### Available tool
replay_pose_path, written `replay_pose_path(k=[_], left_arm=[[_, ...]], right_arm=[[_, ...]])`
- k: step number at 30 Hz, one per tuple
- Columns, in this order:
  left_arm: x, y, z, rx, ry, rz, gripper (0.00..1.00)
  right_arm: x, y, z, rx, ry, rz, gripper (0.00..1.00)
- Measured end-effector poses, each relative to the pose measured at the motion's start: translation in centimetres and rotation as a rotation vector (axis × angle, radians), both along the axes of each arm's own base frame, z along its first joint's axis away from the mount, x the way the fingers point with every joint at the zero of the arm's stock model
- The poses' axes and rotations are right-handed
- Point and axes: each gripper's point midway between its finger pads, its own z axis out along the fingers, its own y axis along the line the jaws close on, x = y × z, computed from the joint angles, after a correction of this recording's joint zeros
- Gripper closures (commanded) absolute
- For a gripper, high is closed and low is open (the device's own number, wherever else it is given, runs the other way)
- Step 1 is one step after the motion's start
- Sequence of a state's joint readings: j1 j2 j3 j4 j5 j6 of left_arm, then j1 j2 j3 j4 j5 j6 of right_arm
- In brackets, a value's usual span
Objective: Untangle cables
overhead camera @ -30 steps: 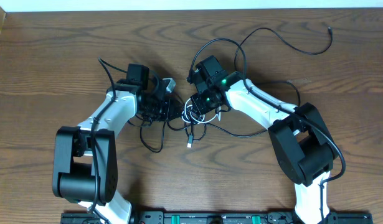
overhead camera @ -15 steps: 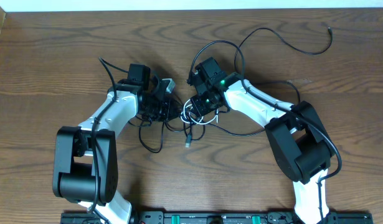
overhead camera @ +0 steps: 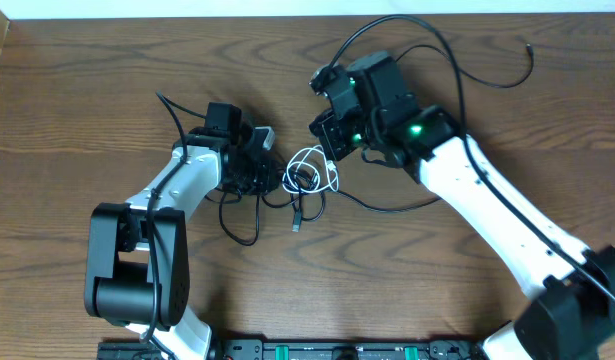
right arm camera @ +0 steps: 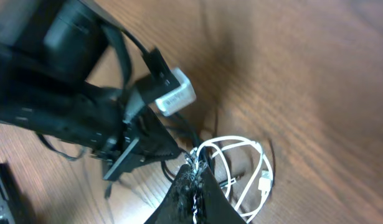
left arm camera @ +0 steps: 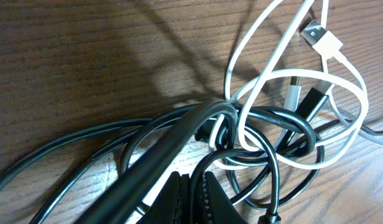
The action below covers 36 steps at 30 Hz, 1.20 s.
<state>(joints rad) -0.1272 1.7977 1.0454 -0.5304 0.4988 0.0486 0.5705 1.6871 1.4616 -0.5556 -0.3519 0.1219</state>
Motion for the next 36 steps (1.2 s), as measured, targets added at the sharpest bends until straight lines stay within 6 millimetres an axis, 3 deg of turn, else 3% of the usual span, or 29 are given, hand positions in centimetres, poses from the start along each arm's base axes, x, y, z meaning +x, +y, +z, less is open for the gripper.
replay_pose_path(k=[2,6,9,11,17,20,23,26,29,36], left_arm=[[0.0,0.0,0.0,0.000,0.002,0.004,0.93],[0.0,0.0,0.0,0.000,0.005,0.011,0.93],[0.0,0.0,0.0,-0.001,0.007,0.015,0.93],[0.0,0.0,0.0,-0.001,0.008,0.017,0.93],[0.0,0.0,0.0,-0.001,0.008,0.018,0.92],[0.0,0.1,0.0,0.002,0.008,0.018,0.93],[0.0,0.1,0.0,0.002,0.008,0.018,0.92],[0.0,0.1,0.0,0.002,0.008,0.018,0.92],[0.0,0.1,0.0,0.002,0.008,0.018,0.93],[0.0,0.1,-0.1,0.006,0.008,0.019,0.93]], right_arm=[[-0.1,-0.3,1.3,0.010,-0.030,-0.008,0.71],[-0.5,-0.7,-0.1,-0.031,0.013,-0.015,0.52],[-0.4,-0.5,-3.3,-0.081,0.082,-0.014,0.51],[-0.7,0.3,-6.4,-0.122,0.141,0.006,0.52],[-1.0,2.8,-11.6,-0.183,0.174,0.058,0.47],[-0.5,2.7,-14.0,-0.215,0.188,0.049,0.47],[-0.3,2.1,-17.4,-0.280,0.223,0.029,0.54],[-0.4,1.6,-18.5,-0.311,0.238,0.023,0.68],[-0.7,1.3,-18.8,-0.329,0.252,0.025,0.99],[0.4,1.6,-18.3,-0.306,0.210,0.020,0.99]])
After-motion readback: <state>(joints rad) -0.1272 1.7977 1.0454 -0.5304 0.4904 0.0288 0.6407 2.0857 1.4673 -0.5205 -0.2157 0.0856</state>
